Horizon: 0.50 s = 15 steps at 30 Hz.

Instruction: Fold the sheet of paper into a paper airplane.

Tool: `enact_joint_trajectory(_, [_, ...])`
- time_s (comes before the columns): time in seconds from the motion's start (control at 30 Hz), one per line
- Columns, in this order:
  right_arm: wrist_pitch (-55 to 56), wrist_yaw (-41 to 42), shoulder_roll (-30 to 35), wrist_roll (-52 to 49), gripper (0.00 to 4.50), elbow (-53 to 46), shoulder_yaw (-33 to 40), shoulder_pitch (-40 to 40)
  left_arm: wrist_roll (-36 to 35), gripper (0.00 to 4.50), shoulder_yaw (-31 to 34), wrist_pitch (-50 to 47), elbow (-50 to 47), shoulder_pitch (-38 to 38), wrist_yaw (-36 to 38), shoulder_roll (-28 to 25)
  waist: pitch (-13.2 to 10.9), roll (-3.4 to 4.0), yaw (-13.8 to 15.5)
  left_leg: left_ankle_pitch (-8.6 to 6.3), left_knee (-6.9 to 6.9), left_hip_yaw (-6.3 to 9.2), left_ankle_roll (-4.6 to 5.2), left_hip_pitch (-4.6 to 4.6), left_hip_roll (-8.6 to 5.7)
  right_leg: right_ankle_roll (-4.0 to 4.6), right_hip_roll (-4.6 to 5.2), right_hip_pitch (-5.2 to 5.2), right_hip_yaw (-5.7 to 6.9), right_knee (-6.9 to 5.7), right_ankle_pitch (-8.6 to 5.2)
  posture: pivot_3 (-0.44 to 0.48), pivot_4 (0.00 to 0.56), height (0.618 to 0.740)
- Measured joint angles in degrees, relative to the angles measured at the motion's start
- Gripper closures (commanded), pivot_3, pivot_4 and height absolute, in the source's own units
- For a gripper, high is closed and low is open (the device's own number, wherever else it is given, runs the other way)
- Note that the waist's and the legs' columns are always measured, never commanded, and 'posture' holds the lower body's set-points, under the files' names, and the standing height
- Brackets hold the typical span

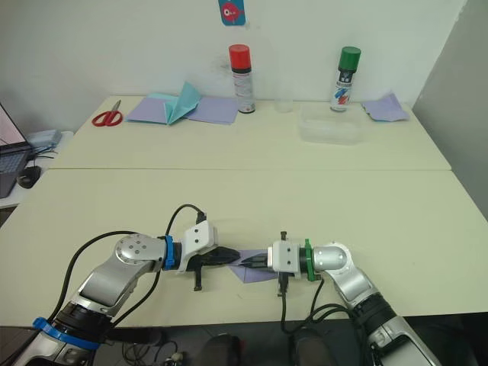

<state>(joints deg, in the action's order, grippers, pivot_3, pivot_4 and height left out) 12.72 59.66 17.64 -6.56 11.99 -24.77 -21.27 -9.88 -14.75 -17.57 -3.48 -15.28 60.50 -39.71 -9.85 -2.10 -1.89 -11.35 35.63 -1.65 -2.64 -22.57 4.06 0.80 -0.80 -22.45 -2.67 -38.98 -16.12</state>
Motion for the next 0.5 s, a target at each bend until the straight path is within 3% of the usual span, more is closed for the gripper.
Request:
enact_joint_trajectory(0.17, [-11.7,-1.3,-1.3,-2.0,4.48,-2.1,1.6,-1.3,0.0,4.5,0.1,-0.6,-0.4,0.0,0.0,-0.2,0.0,0.01,0.0,0.0,-0.04,-0.03,0.0,-0.02,0.05,0.01,-0.02,-0.13,0.0,0.0,-0.01,0.0,0.15,0.74])
enact_joint_trajectory(0.5, [-14.6,-3.4,-1.8,1.7,4.48,-0.3,1.0,-3.5,-0.1,4.5,0.2,-0.6,-0.5,0.1,0.0,-0.4,0.0,0.0,0.0,0.0,-0.16,-0.08,0.0,-0.1,-0.31,0.03,-0.03,-0.28,-0.02,0.01,-0.02,0.0,0.15,0.74])
